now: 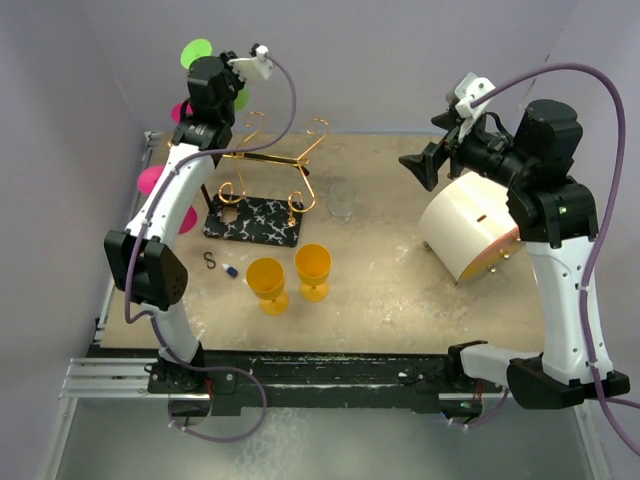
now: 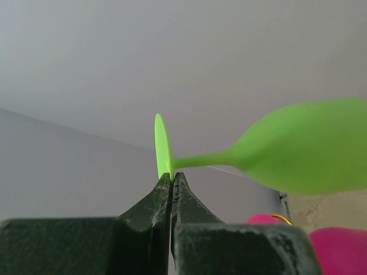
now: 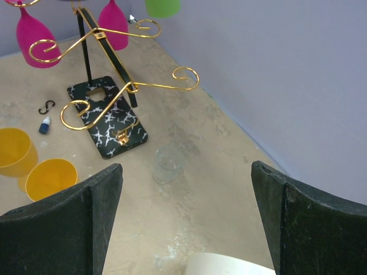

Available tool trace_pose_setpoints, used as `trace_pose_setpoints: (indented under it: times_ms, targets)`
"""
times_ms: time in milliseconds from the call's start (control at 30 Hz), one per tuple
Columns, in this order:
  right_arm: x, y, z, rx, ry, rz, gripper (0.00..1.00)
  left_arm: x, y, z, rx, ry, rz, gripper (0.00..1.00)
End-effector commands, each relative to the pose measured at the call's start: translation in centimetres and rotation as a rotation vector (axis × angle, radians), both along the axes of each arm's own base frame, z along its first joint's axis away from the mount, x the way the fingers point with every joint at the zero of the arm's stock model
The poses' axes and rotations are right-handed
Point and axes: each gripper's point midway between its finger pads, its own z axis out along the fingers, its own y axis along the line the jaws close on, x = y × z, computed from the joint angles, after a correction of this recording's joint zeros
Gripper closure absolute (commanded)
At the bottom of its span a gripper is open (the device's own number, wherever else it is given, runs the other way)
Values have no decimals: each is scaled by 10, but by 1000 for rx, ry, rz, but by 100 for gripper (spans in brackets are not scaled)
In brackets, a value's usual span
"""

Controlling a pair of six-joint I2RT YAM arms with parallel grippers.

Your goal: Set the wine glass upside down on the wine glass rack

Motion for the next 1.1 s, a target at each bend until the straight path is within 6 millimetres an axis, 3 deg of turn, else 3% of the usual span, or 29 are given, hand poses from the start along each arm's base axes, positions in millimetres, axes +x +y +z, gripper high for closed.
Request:
trace_pose_setpoints:
  times_ms: [0, 167, 400, 1067]
  targets:
    - [-5, 1, 14, 26, -46, 19, 5, -14, -13, 3, 63, 31, -69, 100]
    - [-3, 0, 12, 25, -45, 17, 4, -20, -15, -24, 100, 110, -95, 100]
    - [-1, 0, 11, 29, -38, 19, 4, -40, -23, -43, 72, 196, -168, 100]
    - [-1, -5, 7, 33, -35, 12, 4, -68, -44, -66, 110, 284, -248, 100]
